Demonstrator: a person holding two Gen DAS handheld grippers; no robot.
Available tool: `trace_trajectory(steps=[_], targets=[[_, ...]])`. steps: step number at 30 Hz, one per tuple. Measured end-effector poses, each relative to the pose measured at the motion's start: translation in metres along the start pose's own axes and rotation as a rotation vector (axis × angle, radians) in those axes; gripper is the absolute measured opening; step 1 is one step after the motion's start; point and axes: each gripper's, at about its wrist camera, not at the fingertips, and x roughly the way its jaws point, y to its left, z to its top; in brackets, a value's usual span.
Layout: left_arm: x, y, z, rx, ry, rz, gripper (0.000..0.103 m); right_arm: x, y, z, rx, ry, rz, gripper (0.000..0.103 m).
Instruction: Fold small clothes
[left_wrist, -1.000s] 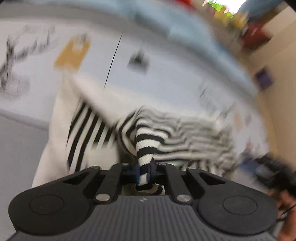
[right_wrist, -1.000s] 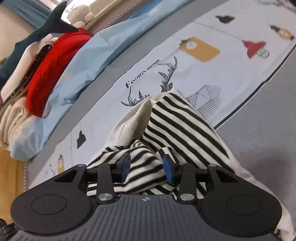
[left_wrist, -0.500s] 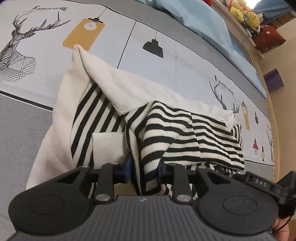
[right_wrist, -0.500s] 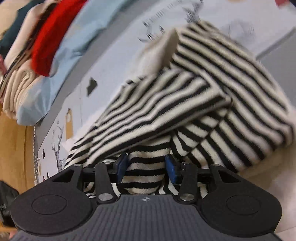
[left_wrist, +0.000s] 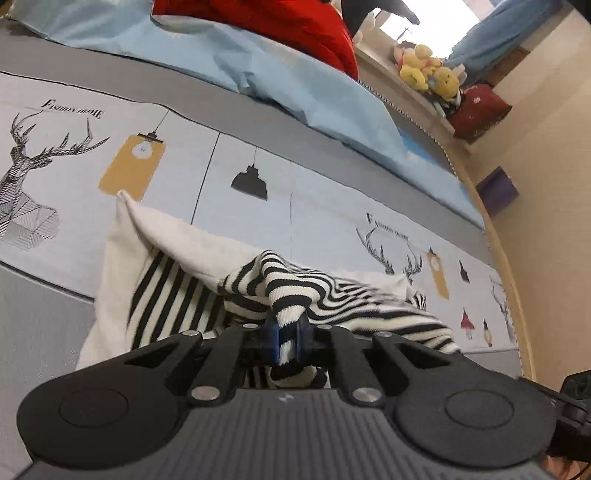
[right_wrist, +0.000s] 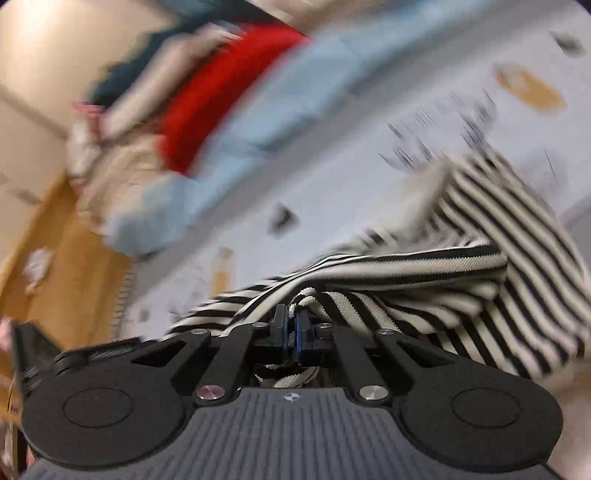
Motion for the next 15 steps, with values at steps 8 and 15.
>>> trace_trajectory(steps=[8,15], targets=[[0.03,0.018,-0.026,0.031,0.234,0.19,0.042,0.026,-0.05,-0.056,-0.05,0.45,-0.274,0.009],[-0.003,-0.023,-0.018,0.19,-0.022,0.118,0.041,-0.014,-0.014,-0.012,-0.188,0.186,-0.166,0.018]])
